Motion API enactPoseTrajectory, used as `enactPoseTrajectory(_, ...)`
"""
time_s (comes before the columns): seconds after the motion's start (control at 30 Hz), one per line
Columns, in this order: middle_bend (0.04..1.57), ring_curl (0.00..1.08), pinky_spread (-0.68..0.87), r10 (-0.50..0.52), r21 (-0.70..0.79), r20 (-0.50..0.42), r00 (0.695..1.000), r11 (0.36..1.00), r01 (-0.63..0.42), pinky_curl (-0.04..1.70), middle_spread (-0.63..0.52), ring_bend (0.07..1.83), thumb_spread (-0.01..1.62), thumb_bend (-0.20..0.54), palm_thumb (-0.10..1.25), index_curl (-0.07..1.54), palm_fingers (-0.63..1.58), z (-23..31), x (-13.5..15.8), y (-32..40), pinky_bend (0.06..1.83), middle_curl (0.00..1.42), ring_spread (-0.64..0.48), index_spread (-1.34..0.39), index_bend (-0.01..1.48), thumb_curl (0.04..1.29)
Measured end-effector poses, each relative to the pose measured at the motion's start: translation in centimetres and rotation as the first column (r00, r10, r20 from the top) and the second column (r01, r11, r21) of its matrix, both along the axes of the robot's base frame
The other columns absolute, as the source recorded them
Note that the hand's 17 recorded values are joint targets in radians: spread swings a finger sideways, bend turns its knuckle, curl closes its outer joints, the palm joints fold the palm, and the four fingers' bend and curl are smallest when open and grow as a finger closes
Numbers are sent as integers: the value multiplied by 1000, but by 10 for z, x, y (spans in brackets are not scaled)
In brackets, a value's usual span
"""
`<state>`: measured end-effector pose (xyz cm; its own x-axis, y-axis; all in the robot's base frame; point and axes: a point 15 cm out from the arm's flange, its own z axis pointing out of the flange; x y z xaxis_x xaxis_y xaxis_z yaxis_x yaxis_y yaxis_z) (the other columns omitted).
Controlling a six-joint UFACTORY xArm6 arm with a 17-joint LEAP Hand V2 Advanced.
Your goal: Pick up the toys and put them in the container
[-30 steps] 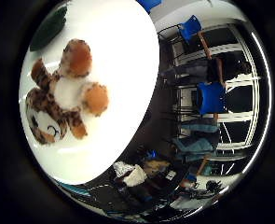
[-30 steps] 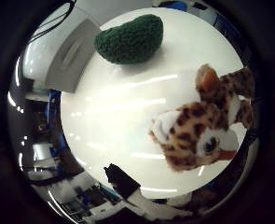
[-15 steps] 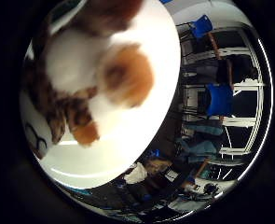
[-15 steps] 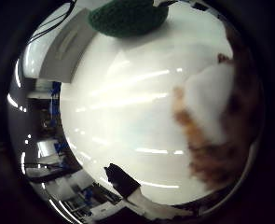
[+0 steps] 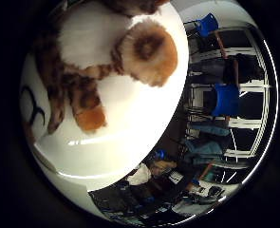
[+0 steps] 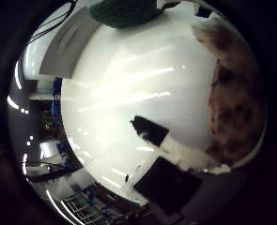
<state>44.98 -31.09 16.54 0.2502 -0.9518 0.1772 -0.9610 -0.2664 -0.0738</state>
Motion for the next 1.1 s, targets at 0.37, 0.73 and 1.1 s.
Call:
enactPoseTrajectory(0.37, 1130, 676, -294, -44, 20, 44, 998, 999, 43, 659, -269, 1276, 1052, -4, 852, 750, 1172, 33, -14, -12, 1288, 842, -274, -367, 934, 379)
enactPoseTrajectory(0.73, 1292, 802, -181, -12, 380, 44, 999, 925, -6, 908, -197, 1374, 1119, -10, 1039, 871, 1044, 124, -42, 103, 1343, 939, -246, -245, 1117, 474)
enactPoseTrajectory(1.1, 1291, 846, -175, 5, 424, 137, 991, 904, -63, 1096, -181, 1361, 1105, -12, 1042, 881, 1052, 290, -41, 206, 1240, 942, -245, -228, 1122, 540)
